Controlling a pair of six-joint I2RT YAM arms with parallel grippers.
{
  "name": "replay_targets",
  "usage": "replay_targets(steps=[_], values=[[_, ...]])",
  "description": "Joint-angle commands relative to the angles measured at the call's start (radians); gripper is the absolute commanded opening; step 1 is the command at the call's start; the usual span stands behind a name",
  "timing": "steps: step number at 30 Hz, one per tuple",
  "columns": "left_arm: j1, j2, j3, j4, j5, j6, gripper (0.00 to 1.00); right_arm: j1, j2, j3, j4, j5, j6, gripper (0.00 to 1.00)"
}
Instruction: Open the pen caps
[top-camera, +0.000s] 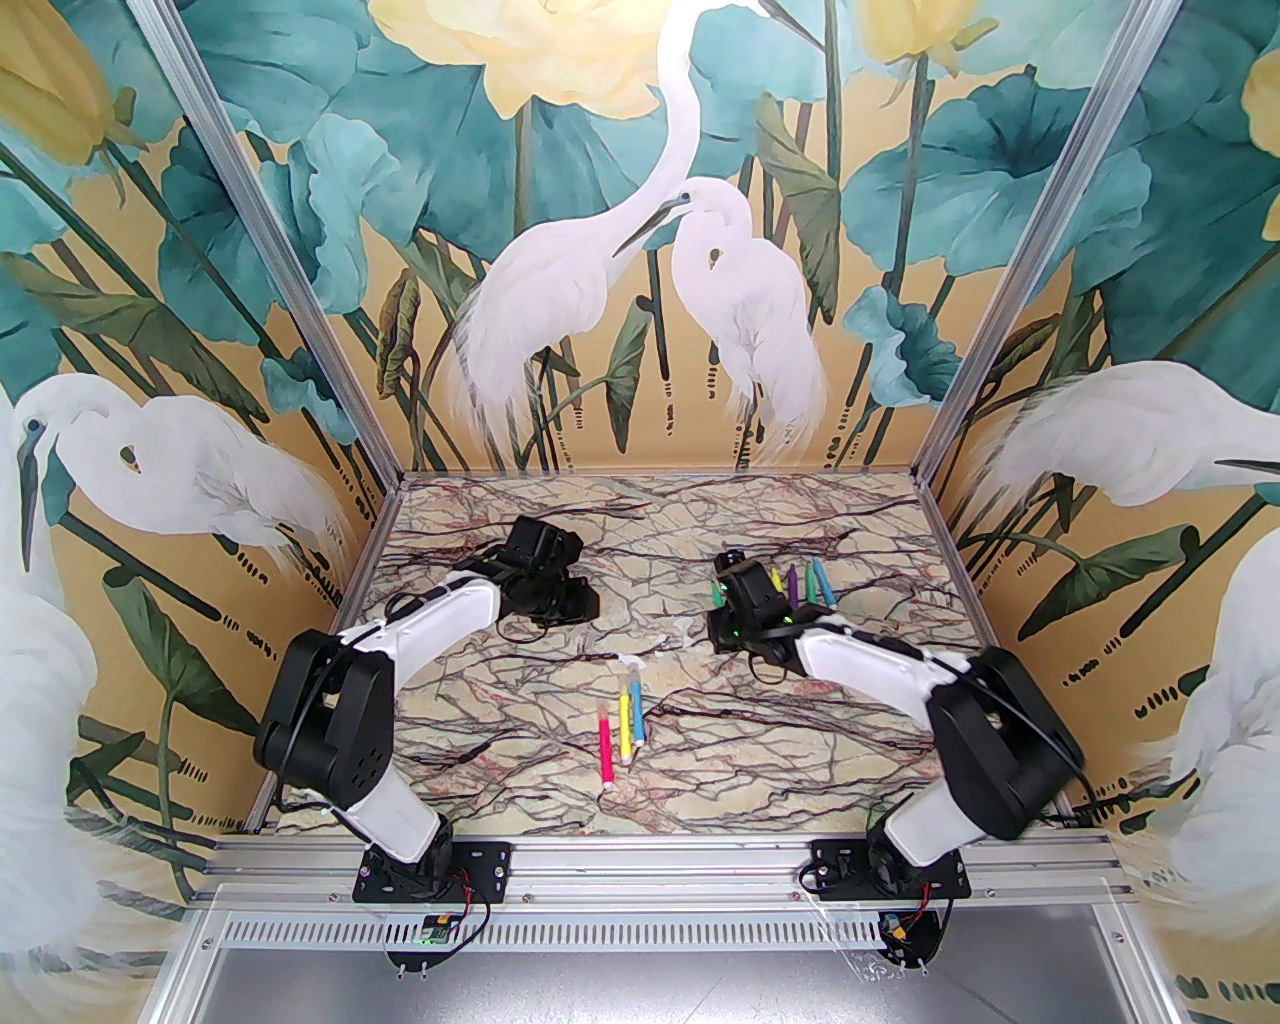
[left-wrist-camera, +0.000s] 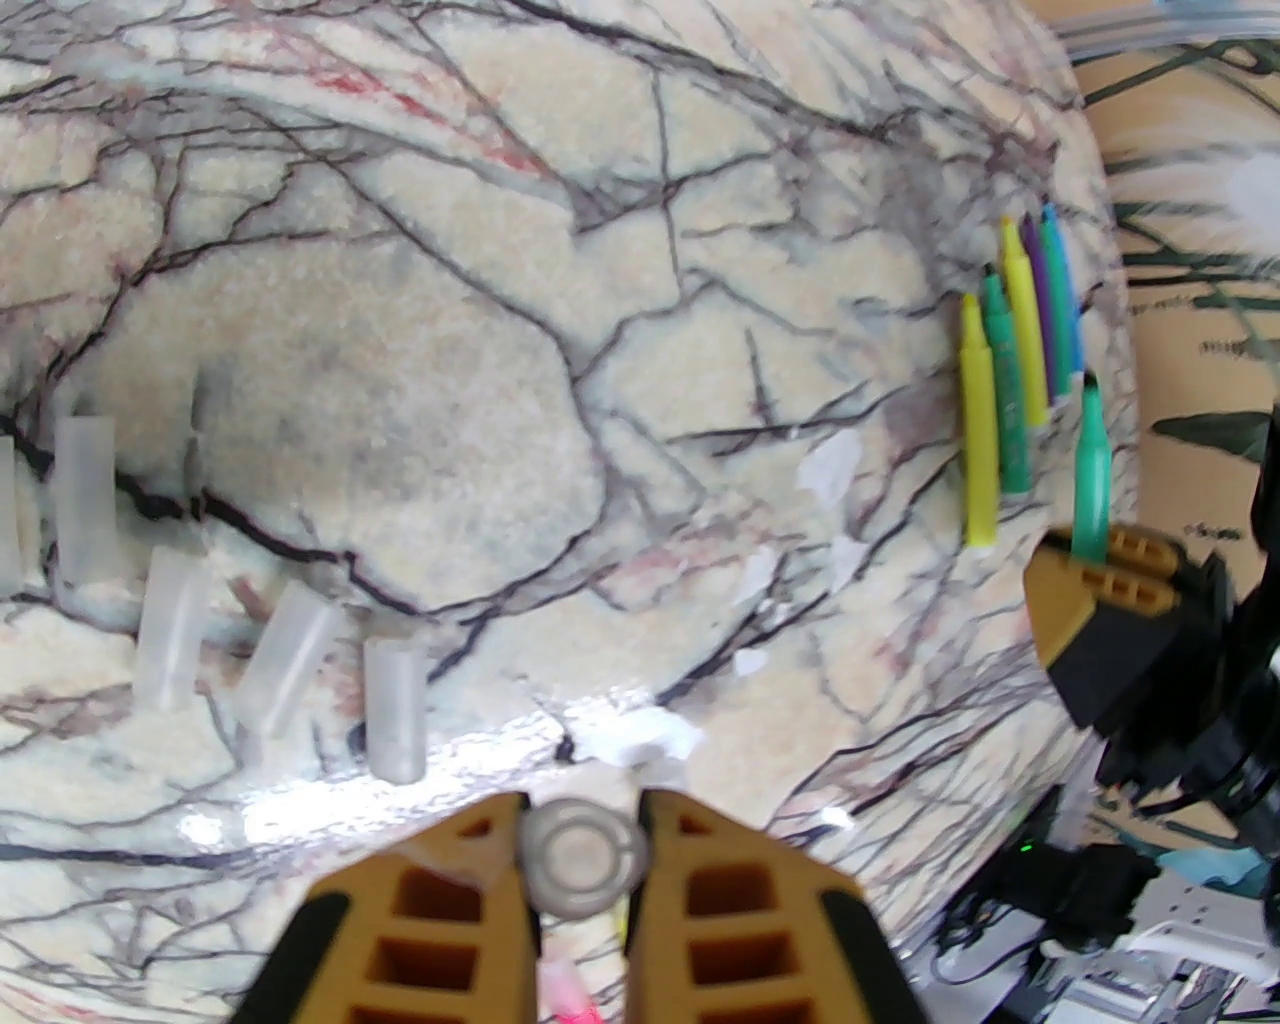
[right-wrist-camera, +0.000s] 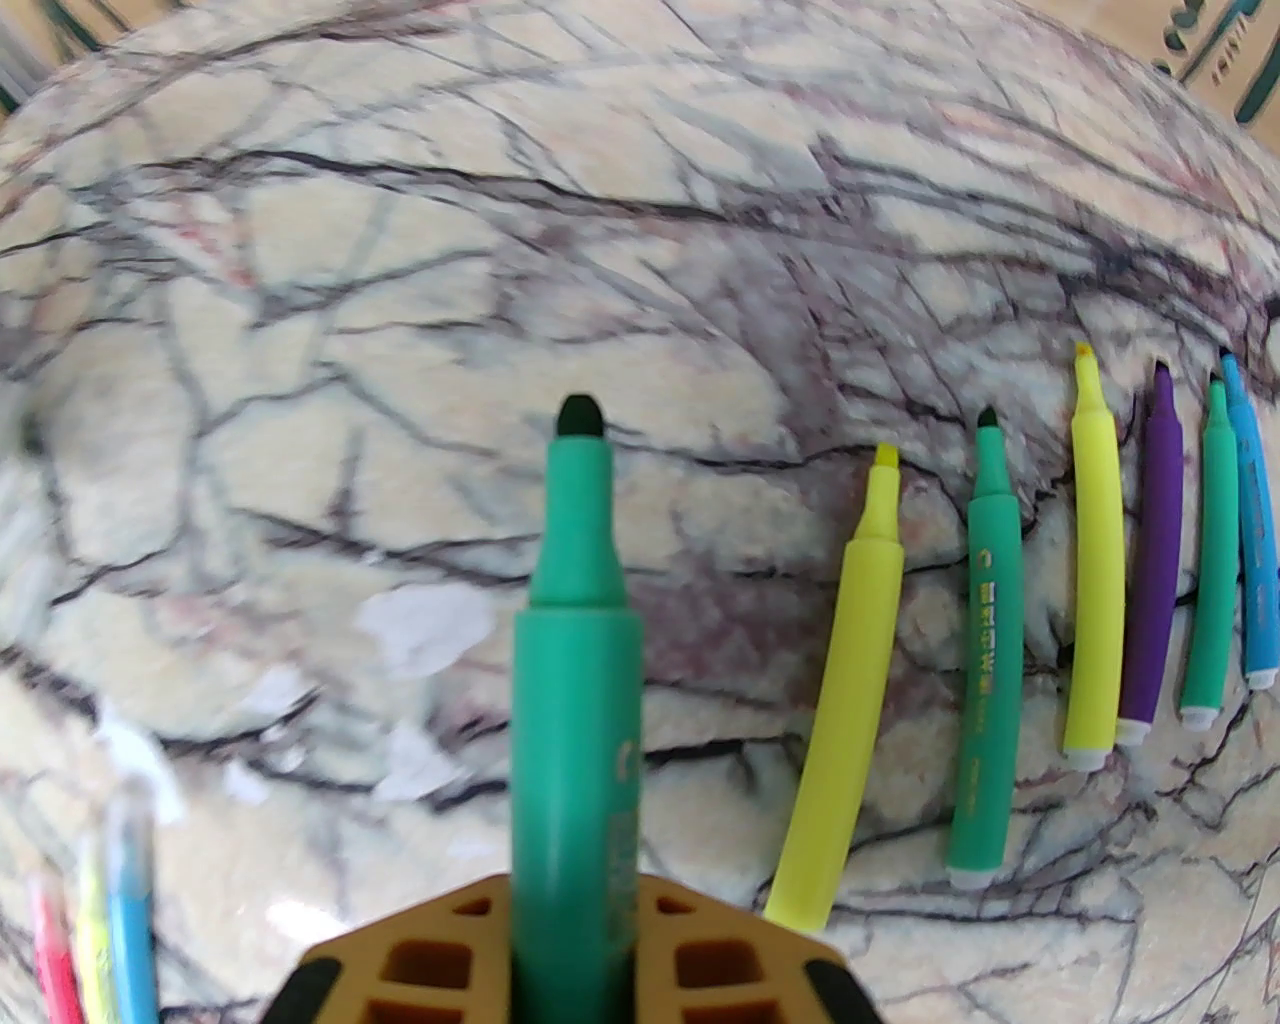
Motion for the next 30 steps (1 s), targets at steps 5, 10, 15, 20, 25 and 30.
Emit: replay_targets(steps=[5, 10, 15, 20, 25, 30], values=[[-0.041, 0.094, 0.069, -0.109, -0.111, 0.056, 0.0, -0.005, 0.111, 0.095, -0.044, 0.071, 0.047, 0.05], [-0.053, 0.135, 0.081, -0.111, -0.12, 0.056, 0.0, -0.004, 0.15, 0.118, -0.075, 0.093, 0.045, 0.07], [-0.062, 0.163, 0.087, -0.113, -0.104, 0.058, 0.0, -0.004, 0.168, 0.12, -0.092, 0.107, 0.043, 0.09], [-0.071, 0.187, 0.096, -0.121, -0.085, 0.07, 0.04, -0.005, 0.19, 0.126, -0.103, 0.114, 0.041, 0.12], [-0.075, 0.206, 0.096, -0.132, -0.098, 0.077, 0.08, -0.004, 0.21, 0.137, -0.124, 0.133, 0.044, 0.15], [-0.077, 0.212, 0.097, -0.128, -0.098, 0.079, 0.14, -0.004, 0.217, 0.144, -0.148, 0.151, 0.049, 0.2]])
